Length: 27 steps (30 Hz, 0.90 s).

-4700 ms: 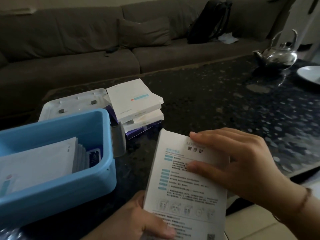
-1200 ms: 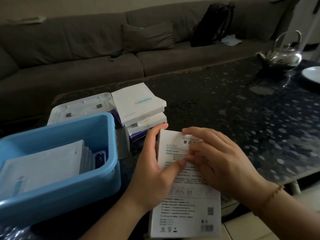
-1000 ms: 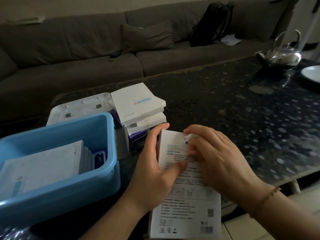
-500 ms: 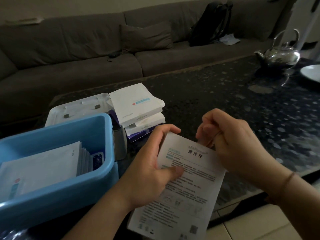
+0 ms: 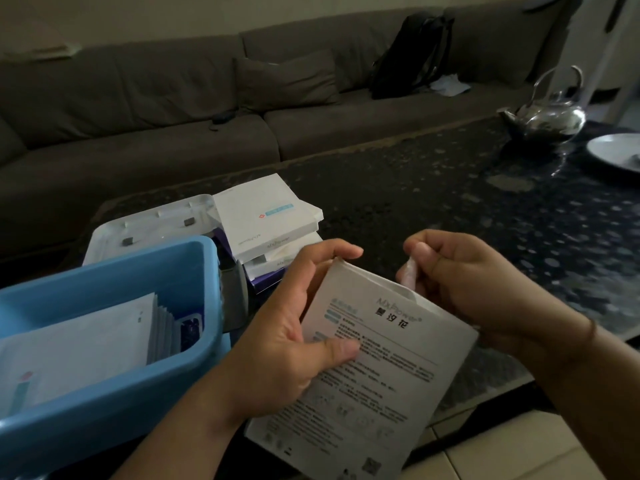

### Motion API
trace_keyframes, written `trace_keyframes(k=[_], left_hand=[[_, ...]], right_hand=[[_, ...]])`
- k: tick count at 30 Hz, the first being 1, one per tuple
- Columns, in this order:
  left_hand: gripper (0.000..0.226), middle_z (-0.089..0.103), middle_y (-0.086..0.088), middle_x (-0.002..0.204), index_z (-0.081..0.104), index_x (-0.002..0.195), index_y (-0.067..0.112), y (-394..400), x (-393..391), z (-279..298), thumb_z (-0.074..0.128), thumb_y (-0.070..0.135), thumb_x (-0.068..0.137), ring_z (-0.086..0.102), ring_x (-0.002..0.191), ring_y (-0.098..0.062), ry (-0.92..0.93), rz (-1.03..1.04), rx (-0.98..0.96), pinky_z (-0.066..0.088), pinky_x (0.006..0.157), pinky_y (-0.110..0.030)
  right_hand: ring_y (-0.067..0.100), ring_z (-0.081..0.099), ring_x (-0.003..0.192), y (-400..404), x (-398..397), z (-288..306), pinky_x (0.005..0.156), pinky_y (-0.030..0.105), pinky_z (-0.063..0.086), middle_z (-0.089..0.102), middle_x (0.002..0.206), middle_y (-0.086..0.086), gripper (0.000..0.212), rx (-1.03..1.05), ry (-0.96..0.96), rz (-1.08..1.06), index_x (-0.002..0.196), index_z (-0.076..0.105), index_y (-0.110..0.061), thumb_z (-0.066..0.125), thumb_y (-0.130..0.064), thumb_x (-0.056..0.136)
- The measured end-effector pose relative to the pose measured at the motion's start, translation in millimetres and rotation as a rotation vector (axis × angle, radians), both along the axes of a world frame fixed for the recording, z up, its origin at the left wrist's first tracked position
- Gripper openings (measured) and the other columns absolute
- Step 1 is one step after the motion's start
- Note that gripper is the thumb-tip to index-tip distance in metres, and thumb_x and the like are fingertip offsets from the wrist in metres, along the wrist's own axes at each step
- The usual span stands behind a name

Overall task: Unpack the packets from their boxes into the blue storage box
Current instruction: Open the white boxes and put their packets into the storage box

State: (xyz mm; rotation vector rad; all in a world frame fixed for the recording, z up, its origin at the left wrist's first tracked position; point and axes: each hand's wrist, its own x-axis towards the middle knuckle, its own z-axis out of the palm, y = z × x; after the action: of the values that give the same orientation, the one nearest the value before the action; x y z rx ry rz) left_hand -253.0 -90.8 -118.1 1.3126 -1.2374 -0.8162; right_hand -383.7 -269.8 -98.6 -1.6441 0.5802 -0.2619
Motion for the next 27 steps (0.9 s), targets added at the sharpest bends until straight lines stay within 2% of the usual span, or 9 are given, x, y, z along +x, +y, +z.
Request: trace_keyframes(k=[4,8,10,12,14,17,19,23,27], left_hand=[[0.070,0.063,0.002,0.102,0.045,0.113,0.057,-8.5,-5.1,9.5,0.068,0.000,0.078,0.068,0.104,-0.027,-0.037,0.057,-0.065,0.062,0.076,-0.038],[0.063,0.065,0.008,0.105,0.051,0.112,0.048,-21.2,-7.8,13.1,0.068,0.000,0.075,0.065,0.109,-0.019,-0.070,0.238,-0.208,0.061,0.079,-0.035],[0.059,0.065,0.012,0.106,0.054,0.108,0.048,-26.6,-10.2,14.2,0.068,0.002,0.074,0.064,0.110,-0.015,-0.127,0.334,-0.268,0.060,0.080,-0.031],[0.050,0.064,0.014,0.107,0.057,0.104,0.046,-30.0,-12.0,13.6,0.069,0.007,0.074,0.063,0.110,-0.012,-0.147,0.418,-0.294,0.059,0.080,-0.026],[0.039,0.064,0.015,0.107,0.060,0.100,0.044,-29.8,-11.8,12.0,0.070,0.016,0.075,0.062,0.110,-0.010,-0.122,0.474,-0.278,0.058,0.079,-0.025],[0.025,0.065,0.015,0.106,0.062,0.097,0.039,-24.1,-8.7,14.6,0.074,0.032,0.076,0.062,0.108,-0.009,-0.154,0.484,-0.247,0.058,0.075,-0.024],[0.024,0.065,0.013,0.104,0.063,0.096,0.035,-18.8,-6.8,19.9,0.069,0.044,0.075,0.062,0.106,-0.010,-0.204,0.461,-0.227,0.057,0.072,-0.024],[0.024,0.067,0.012,0.100,0.065,0.098,0.034,-10.1,-1.1,26.0,0.064,0.045,0.077,0.062,0.104,-0.013,-0.329,0.421,-0.181,0.057,0.070,-0.027],[0.024,0.066,0.013,0.100,0.065,0.099,0.036,-8.4,-1.2,28.1,0.061,0.048,0.078,0.061,0.103,-0.013,-0.353,0.439,-0.163,0.054,0.071,-0.026]], right_hand=[[0.019,0.070,0.066,-6.5,-4.6,15.5,0.058,0.030,0.055,0.073,0.080,0.010,0.035,0.262,-0.119,-0.016,0.095,0.063,-0.013,0.035,-0.032,0.102],[0.029,0.072,0.084,-18.4,-10.2,28.9,0.067,0.039,0.056,0.074,0.095,0.018,0.054,0.354,-0.333,-0.057,0.092,0.061,-0.013,0.035,-0.061,0.089],[0.024,0.072,0.095,-19.9,-13.4,26.3,0.071,0.036,0.057,0.074,0.105,0.009,0.055,0.127,-0.325,0.032,0.097,0.067,-0.019,0.062,-0.069,0.073],[0.016,0.070,0.101,-16.3,-15.9,24.0,0.075,0.035,0.058,0.073,0.109,-0.002,0.048,-0.181,-0.271,0.077,0.101,0.068,-0.026,0.076,-0.057,0.066],[0.010,0.070,0.098,-12.5,-14.8,22.2,0.072,0.031,0.059,0.072,0.104,-0.010,0.039,-0.344,-0.288,0.040,0.100,0.067,-0.024,0.081,-0.043,0.070],[0.003,0.070,0.090,-5.9,-10.6,19.8,0.067,0.018,0.057,0.072,0.096,-0.017,0.034,-0.447,-0.352,-0.049,0.096,0.066,-0.023,0.073,-0.036,0.066],[0.003,0.071,0.088,-3.9,-9.5,19.1,0.067,0.018,0.057,0.072,0.094,-0.017,0.037,-0.437,-0.353,-0.039,0.095,0.067,-0.024,0.073,-0.039,0.062],[0.003,0.071,0.082,-3.4,-12.6,22.7,0.063,0.019,0.056,0.074,0.089,-0.015,0.029,-0.474,-0.320,0.008,0.086,0.073,-0.026,0.074,-0.040,0.061],[-0.004,0.069,0.077,2.2,-11.8,21.1,0.061,0.011,0.053,0.073,0.088,-0.021,0.026,-0.598,-0.349,-0.007,0.084,0.073,-0.028,0.070,-0.044,0.064]])
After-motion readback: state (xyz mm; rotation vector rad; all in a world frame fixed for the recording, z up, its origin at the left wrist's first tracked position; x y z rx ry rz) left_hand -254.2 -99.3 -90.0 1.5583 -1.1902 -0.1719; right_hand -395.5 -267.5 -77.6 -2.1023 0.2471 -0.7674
